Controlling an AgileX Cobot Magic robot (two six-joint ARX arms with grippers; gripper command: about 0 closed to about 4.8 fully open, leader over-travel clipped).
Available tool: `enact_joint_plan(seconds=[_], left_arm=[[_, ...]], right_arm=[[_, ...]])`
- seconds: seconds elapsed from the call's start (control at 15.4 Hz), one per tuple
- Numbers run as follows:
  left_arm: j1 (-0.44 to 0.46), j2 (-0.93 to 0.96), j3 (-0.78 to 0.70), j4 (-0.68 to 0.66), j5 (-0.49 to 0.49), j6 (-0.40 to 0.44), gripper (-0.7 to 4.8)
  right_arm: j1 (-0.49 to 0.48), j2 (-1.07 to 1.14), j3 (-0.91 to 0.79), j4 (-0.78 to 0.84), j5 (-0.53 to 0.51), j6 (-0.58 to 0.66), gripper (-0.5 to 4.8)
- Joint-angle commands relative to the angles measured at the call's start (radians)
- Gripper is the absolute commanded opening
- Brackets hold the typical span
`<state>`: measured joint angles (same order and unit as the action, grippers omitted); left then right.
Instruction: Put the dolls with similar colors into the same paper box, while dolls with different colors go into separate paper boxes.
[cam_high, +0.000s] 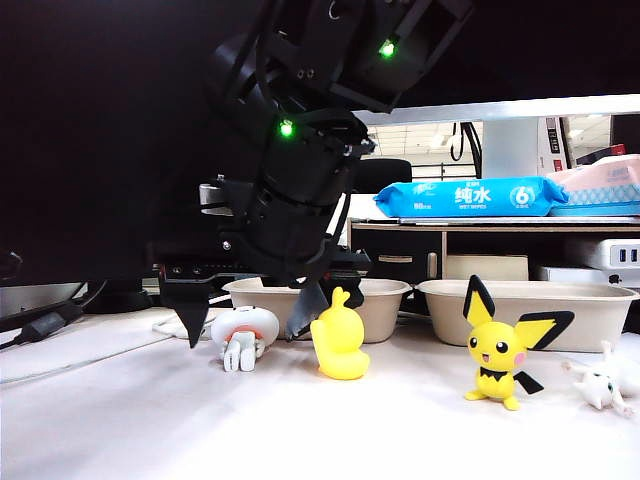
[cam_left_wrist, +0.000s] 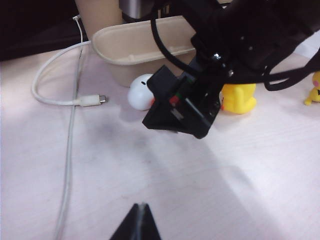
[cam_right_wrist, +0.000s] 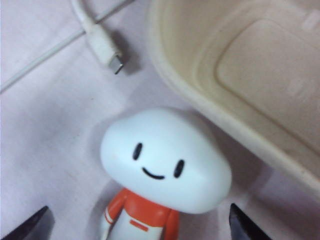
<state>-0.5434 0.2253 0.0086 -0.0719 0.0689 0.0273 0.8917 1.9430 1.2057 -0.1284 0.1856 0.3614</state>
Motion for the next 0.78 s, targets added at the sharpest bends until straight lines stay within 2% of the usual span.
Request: enact_joint_plan(seconds=[0.07,0.13,0.2,0.33,0.39,0.46,0.65,0.78], left_arm=[[0.0,0.0,0.001,0.006,0.003,-0.001,-0.05],[0.0,0.0,0.001,0.006,0.003,-0.001,-0.05],[0.0,0.0,0.001,0.006,0.002,-0.001,-0.05],[0.0,0.0,0.001,0.006,0.003,-0.001,-0.05],[0.0,0.0,0.001,0.006,0.003,-0.001,-0.05],[0.0,0.0,0.001,0.006,0.003,-0.001,-0.05],[0.0,0.0,0.001,0.006,0.003,-0.001,-0.05],[0.0,0.0,0.001,0.006,0.003,-0.001,-0.05]], right_arm=[[0.001,0.009,0.004,0.01,-0.005,0.039,3.93],[0.001,0.01,0.004,0.01,-0.005,0.039,2.99],[0.001,0.01,0.004,0.011,-0.005,0.039,2.36],[0.001,0.01,0.005,0.013,-0.005,0.039,2.28],[0.001,0.01,0.006,0.013,-0.005,0.039,1.98],[0.001,0.01,0.008,0.013,-0.005,0.039,1.43],[0.001,0.01,0.008,0.023,-0.005,0.039,1.34],[0.0,0.01,0.008,0.028,-0.005,0.039,0.89]])
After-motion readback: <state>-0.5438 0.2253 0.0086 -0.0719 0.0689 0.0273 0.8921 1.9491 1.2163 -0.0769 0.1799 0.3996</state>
